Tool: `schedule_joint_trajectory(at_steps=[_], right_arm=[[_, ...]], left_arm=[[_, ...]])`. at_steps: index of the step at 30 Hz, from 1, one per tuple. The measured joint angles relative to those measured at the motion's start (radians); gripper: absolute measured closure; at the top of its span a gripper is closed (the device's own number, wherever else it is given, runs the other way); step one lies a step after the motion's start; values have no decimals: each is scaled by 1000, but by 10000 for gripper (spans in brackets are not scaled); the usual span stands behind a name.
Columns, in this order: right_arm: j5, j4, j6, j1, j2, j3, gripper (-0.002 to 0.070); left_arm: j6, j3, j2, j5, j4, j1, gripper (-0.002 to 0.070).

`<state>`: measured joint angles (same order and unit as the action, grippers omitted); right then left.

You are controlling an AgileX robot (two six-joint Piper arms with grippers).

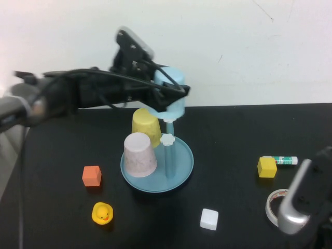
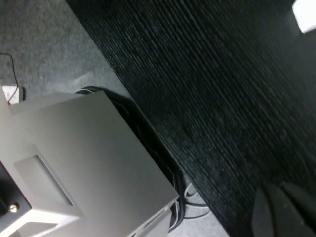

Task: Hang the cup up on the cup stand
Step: Place the cup on the cup holder

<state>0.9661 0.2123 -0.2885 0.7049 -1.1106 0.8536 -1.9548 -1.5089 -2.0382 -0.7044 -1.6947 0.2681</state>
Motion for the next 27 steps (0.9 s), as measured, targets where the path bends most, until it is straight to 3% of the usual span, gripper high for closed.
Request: schedule_joint_trajectory(at_steps=[9, 27], right_arm=[[-10, -21, 40, 0, 48, -34, 671], [5, -88, 41, 0, 48, -42, 674]], left_arm=[[-59, -186, -178, -1, 0, 61, 113], [-68, -190, -224, 106, 0, 62, 113]])
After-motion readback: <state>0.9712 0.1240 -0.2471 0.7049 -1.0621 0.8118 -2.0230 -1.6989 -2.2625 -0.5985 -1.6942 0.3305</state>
